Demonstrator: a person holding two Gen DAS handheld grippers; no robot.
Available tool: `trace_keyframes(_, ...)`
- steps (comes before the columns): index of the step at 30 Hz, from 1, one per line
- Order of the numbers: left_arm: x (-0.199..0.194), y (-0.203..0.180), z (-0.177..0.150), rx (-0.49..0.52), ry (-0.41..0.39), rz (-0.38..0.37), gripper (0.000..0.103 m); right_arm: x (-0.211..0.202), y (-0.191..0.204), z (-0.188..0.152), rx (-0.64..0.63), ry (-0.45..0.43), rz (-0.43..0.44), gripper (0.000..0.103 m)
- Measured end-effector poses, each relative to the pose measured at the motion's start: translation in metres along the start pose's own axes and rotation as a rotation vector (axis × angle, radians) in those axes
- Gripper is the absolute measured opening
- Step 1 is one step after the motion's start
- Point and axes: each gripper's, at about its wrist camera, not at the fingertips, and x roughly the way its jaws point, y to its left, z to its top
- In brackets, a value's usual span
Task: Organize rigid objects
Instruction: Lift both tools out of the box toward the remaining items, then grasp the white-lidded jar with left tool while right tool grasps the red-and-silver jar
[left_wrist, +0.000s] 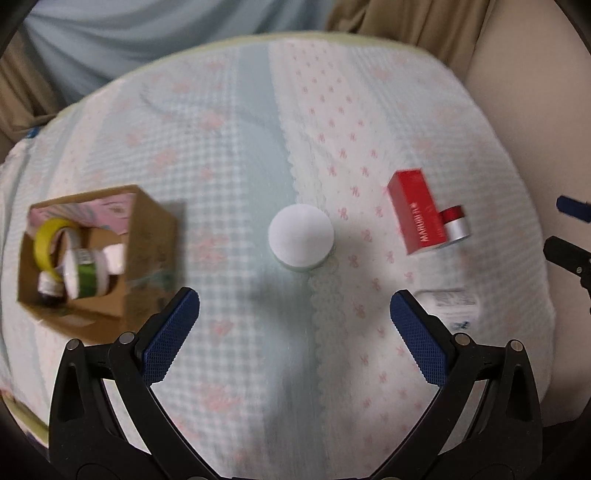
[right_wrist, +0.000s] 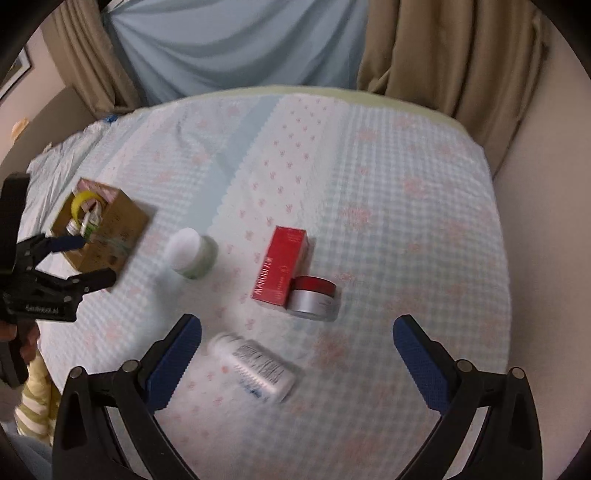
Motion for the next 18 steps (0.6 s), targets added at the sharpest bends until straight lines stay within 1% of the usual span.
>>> trace_keyframes(4,0.046,-0.002,0.008,0.011,0.039,0.011,0.103,0.046,-0.014,0.003,-0.091,0.050,0.027,0.103)
trace_keyframes(9,0.094,-0.004,0.015,0.031,0.063,0.011,0.103,0.093,-0.026,0.007,-0.214,0.107,0.061,0.103)
trace_keyframes(12,0.117,-0.005,0.017,0.041,0.067,0.005,0.103,0.117,-0.024,0.006,-0.341,0.141,0.094,0.094)
trace_keyframes(13,0.123,-0.005,0.017,0.044,0.063,0.003,0.103,0.126,-0.020,0.005,-0.419,0.160,0.096,0.090)
trace_keyframes(16,0.135,-0.006,0.019,0.052,0.064,-0.008,0.103,0.140,-0.009,-0.001,-0.590,0.201,0.106,0.081)
trace_keyframes(17,0.139,-0.006,0.019,0.058,0.068,-0.013,0.103,0.142,-0.006,-0.002,-0.631,0.208,0.109,0.080)
trace_keyframes(18,0.143,-0.007,0.020,0.065,0.070,-0.009,0.103,0.145,-0.004,-0.004,-0.680,0.216,0.113,0.076)
